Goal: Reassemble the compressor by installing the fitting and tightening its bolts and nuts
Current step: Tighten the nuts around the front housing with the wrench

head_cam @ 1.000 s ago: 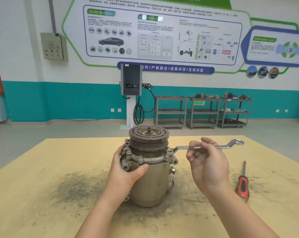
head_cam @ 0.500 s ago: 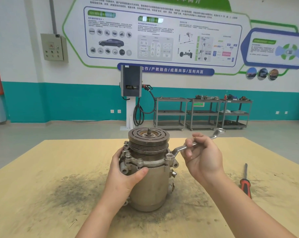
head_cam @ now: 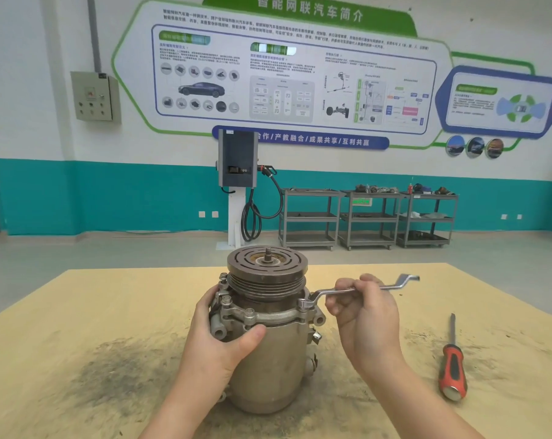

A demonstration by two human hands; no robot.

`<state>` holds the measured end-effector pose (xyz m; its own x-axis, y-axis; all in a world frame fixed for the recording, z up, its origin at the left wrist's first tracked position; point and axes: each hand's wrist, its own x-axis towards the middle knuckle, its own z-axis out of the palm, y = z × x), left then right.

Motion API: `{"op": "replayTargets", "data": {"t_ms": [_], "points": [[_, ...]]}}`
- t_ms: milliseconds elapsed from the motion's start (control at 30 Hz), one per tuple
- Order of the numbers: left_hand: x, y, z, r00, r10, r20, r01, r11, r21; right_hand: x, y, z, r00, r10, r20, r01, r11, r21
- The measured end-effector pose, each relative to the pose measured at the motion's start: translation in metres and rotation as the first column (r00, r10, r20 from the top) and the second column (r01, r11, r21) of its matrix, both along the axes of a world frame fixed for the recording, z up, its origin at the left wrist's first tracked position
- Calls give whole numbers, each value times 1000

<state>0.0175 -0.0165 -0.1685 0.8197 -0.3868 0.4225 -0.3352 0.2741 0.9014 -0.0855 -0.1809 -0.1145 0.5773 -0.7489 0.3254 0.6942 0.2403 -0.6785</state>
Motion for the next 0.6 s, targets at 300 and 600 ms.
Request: {"op": "replayTargets", "data": {"t_ms": [300, 600], "points": [[6, -4, -3, 998, 60, 2, -60, 998, -1, -19, 25, -19, 958, -201, 204, 250, 935, -251], [10, -5, -7, 1000, 25, 8, -25, 1000, 4, -19, 48, -16, 810, -362, 461, 476, -52, -878]]}}
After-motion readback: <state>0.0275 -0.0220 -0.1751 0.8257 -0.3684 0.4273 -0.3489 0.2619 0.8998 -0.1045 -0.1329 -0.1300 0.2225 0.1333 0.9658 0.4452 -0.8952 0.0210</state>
